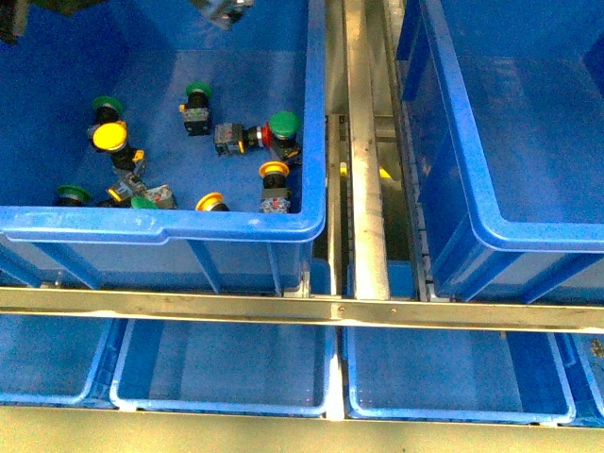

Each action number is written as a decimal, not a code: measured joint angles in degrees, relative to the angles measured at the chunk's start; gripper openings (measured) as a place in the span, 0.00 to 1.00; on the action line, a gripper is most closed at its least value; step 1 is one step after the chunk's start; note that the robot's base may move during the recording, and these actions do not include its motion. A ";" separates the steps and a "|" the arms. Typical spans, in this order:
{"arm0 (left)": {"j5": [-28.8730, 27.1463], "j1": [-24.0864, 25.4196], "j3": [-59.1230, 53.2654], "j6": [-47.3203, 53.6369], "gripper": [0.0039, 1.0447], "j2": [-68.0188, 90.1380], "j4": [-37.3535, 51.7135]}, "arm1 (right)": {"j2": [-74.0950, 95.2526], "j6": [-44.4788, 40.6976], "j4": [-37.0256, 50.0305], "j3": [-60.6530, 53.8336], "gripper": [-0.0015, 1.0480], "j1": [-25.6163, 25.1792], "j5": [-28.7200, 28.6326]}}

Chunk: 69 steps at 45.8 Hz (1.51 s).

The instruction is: Pick red and yellow buttons and place in box

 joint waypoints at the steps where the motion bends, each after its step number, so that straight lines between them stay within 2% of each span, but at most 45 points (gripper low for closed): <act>1: 0.07 -0.87 -0.13 -0.63 0.32 -0.09 0.09 | 0.00 0.00 0.00 0.00 0.94 0.00 0.02; 8: 0.55 -5.81 -1.01 -4.39 0.32 -0.17 0.96 | 0.00 0.00 0.00 0.00 0.94 0.00 0.00; 14: 0.59 -11.98 -3.23 -8.94 0.32 -0.15 2.34 | 0.00 0.00 0.00 0.00 0.94 0.00 0.00; 33: -2.99 -22.47 -1.88 -15.34 0.32 5.55 6.58 | 0.00 0.00 0.00 0.00 0.94 0.00 0.00; 50: -3.93 -24.79 4.37 -16.26 0.32 10.62 6.54 | 0.35 -0.15 -0.42 0.15 0.94 0.02 -0.07; 53: -4.31 -24.81 4.85 -16.28 0.32 10.84 6.54 | 6.58 -2.40 -10.71 4.09 0.94 1.86 -0.50; 56: -4.35 -24.81 5.09 -16.28 0.32 10.91 6.54 | 15.41 -4.94 -13.57 7.23 0.94 4.57 -0.72; 63: -4.26 -25.27 5.31 -16.26 0.32 10.93 6.54 | 34.95 -11.82 -0.61 9.51 0.94 10.10 -4.52; 69: -4.28 -25.14 5.31 -16.26 0.32 11.04 6.54 | 48.70 -17.46 12.37 11.72 0.94 11.30 -5.77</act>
